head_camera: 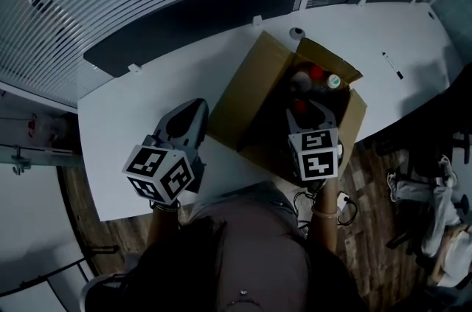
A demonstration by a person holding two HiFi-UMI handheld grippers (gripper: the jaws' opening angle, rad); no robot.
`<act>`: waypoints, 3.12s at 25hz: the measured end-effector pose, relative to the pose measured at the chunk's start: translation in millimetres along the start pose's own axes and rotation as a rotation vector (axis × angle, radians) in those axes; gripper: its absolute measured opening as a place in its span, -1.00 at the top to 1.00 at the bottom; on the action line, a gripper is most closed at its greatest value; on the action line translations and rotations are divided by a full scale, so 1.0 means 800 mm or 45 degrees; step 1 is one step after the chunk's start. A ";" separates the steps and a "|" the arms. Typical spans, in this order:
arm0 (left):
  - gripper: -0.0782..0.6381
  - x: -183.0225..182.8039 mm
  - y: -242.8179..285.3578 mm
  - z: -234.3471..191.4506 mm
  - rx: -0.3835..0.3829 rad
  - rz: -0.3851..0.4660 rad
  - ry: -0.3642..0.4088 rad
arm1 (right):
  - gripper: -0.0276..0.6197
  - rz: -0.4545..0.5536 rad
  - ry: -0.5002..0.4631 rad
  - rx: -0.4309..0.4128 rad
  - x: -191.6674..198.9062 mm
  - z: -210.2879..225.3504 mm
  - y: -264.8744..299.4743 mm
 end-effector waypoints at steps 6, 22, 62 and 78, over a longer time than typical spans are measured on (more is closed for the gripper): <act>0.76 0.004 -0.007 -0.002 -0.005 0.003 -0.006 | 0.39 -0.014 0.015 -0.018 0.000 0.001 -0.002; 0.76 0.004 -0.036 -0.010 -0.035 0.018 -0.005 | 0.39 0.195 0.012 0.009 -0.050 0.000 -0.065; 0.76 0.020 -0.195 -0.098 -0.303 0.223 -0.177 | 0.39 0.716 -0.314 -0.274 -0.227 -0.162 -0.189; 0.76 0.042 -0.280 -0.132 -0.518 0.284 -0.231 | 0.40 0.775 -0.384 -0.477 -0.246 -0.240 -0.173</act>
Point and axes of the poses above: the fingertips, and each gripper's own axes: y forward along the fingers, z to its right, x out of its underside, the point moved 5 cm from there along -y, backward along the fingers, and after that the axes turned 3 degrees about -y, right-handed, at the moved point
